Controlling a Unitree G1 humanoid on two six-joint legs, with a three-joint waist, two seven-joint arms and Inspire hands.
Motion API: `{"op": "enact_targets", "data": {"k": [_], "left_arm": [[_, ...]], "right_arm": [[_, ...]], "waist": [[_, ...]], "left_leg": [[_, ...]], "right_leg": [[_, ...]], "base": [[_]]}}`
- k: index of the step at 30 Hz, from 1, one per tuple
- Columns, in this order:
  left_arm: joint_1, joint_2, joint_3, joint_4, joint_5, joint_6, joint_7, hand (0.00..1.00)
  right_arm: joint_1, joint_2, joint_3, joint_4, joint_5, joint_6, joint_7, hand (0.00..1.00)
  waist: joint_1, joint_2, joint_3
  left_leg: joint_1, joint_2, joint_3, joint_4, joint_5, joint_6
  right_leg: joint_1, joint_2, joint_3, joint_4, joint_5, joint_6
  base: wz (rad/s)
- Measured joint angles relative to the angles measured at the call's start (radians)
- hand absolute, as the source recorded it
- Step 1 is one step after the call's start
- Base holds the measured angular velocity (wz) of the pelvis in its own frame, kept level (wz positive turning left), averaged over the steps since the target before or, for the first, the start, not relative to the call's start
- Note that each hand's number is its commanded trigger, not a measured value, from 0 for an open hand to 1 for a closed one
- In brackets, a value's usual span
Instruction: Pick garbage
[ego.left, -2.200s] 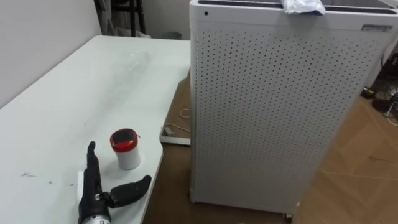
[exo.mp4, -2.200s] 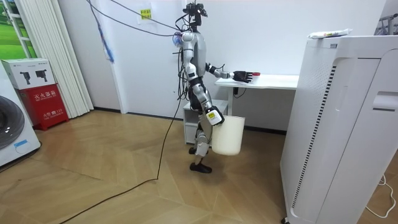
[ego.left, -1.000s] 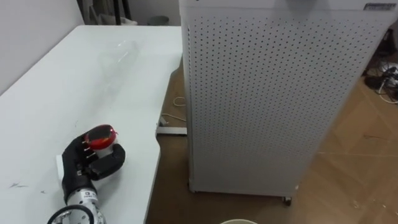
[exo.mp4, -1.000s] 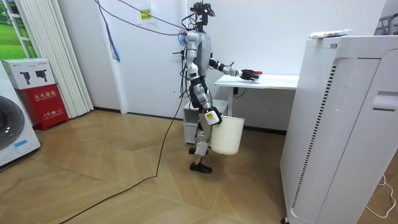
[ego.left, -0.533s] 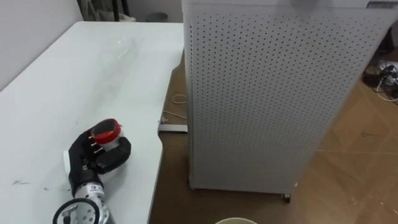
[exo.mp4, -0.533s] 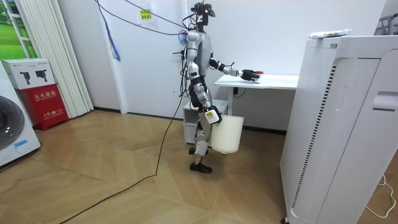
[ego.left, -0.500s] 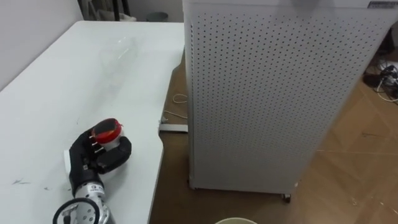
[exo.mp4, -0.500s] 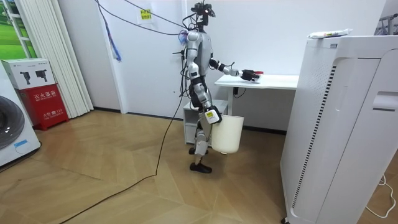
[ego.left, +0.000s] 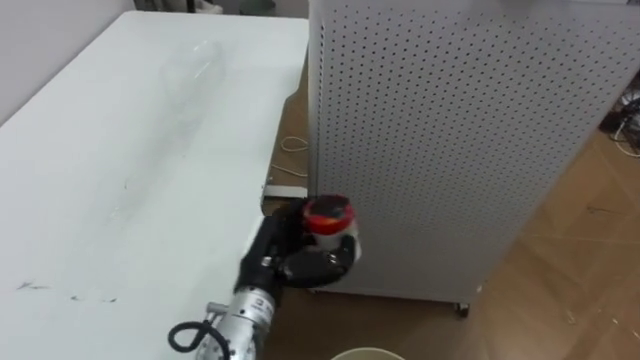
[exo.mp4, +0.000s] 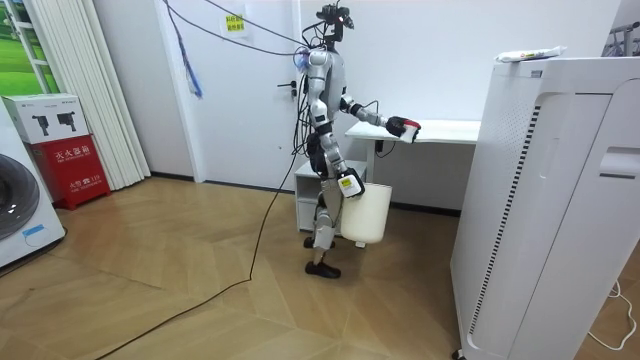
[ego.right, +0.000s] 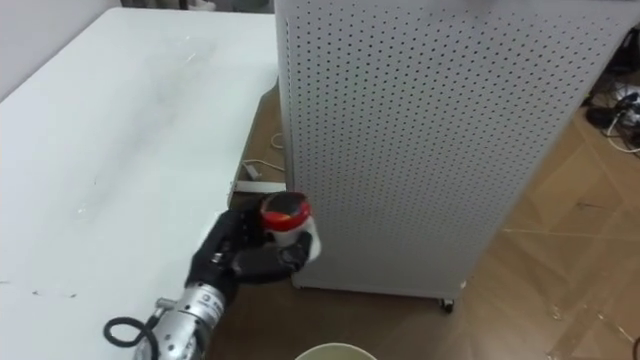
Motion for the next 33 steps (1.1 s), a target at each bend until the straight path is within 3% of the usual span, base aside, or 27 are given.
{"op": "enact_targets", "data": {"k": [7, 10, 15, 16, 17, 18, 19, 33], "left_arm": [[0.025, -0.001, -0.062, -0.002, 0.000, 0.015, -0.093, 1.00], [0.034, 0.013, -0.090, -0.007, 0.000, 0.018, -0.112, 1.00], [0.090, 0.022, -0.165, -0.007, 0.000, 0.029, -0.159, 1.00], [0.094, 0.023, -0.173, -0.007, 0.000, 0.034, -0.166, 0.96], [0.102, 0.023, -0.178, -0.007, 0.000, 0.040, -0.178, 0.77], [0.109, 0.023, -0.182, -0.007, 0.000, 0.041, -0.185, 0.29], [0.111, 0.023, -0.182, -0.007, 0.000, 0.041, -0.189, 0.00], [0.132, 0.044, -0.172, -0.030, 0.003, 0.041, -0.247, 0.00]], "right_arm": [[-0.015, -0.011, -0.001, 0.000, -0.029, 0.001, -0.002, 1.00], [-0.032, -0.015, -0.001, 0.000, -0.023, 0.010, -0.004, 1.00], [-0.065, -0.020, 0.000, 0.000, -0.022, 0.015, -0.006, 1.00], [-0.067, -0.020, 0.000, 0.000, -0.022, 0.015, -0.007, 1.00], [-0.071, -0.020, 0.000, 0.000, -0.022, 0.015, -0.006, 1.00], [-0.072, -0.020, -0.001, 0.000, -0.022, 0.014, -0.007, 1.00], [-0.071, -0.021, -0.001, 0.000, -0.022, 0.014, -0.007, 1.00], [-0.063, -0.029, 0.000, 0.001, -0.018, 0.012, -0.013, 1.00]], "waist": [[0.001, 0.007, -0.0019], [0.003, 0.009, -0.0030], [0.002, 0.018, -0.0020], [0.002, 0.019, -0.0016], [0.001, 0.021, -0.0006], [0.000, 0.024, 0.0008], [0.000, 0.025, 0.0013], [-0.002, 0.036, -0.0004]], "left_leg": [[-0.001, -0.001, 0.005, -0.003, 0.000, 0.000], [-0.013, -0.001, 0.006, -0.001, 0.000, 0.001], [-0.011, -0.004, 0.006, -0.001, 0.003, 0.006], [-0.011, -0.004, 0.006, -0.001, 0.003, 0.006], [-0.012, -0.004, 0.006, 0.000, 0.004, 0.006], [-0.012, -0.005, 0.006, 0.000, 0.004, 0.006], [-0.012, -0.005, 0.006, 0.000, 0.004, 0.007], [-0.029, -0.003, 0.023, 0.000, 0.005, 0.008]], "right_leg": [[-0.005, 0.000, -0.002, 0.001, 0.002, -0.002], [-0.015, 0.000, 0.001, 0.003, 0.007, -0.001], [-0.017, -0.002, 0.002, 0.008, 0.009, 0.000], [-0.018, -0.002, 0.003, 0.010, 0.009, 0.000], [-0.020, -0.002, 0.006, 0.014, 0.009, 0.000], [-0.022, -0.002, 0.010, 0.016, 0.009, 0.000], [-0.023, -0.002, 0.012, 0.016, 0.009, 0.000], [-0.049, 0.000, 0.023, 0.022, 0.008, -0.001]], "base": [[-0.02], [0.00], [0.00], [0.00], [-0.04], [-0.04], [-0.04], [-0.03]]}}
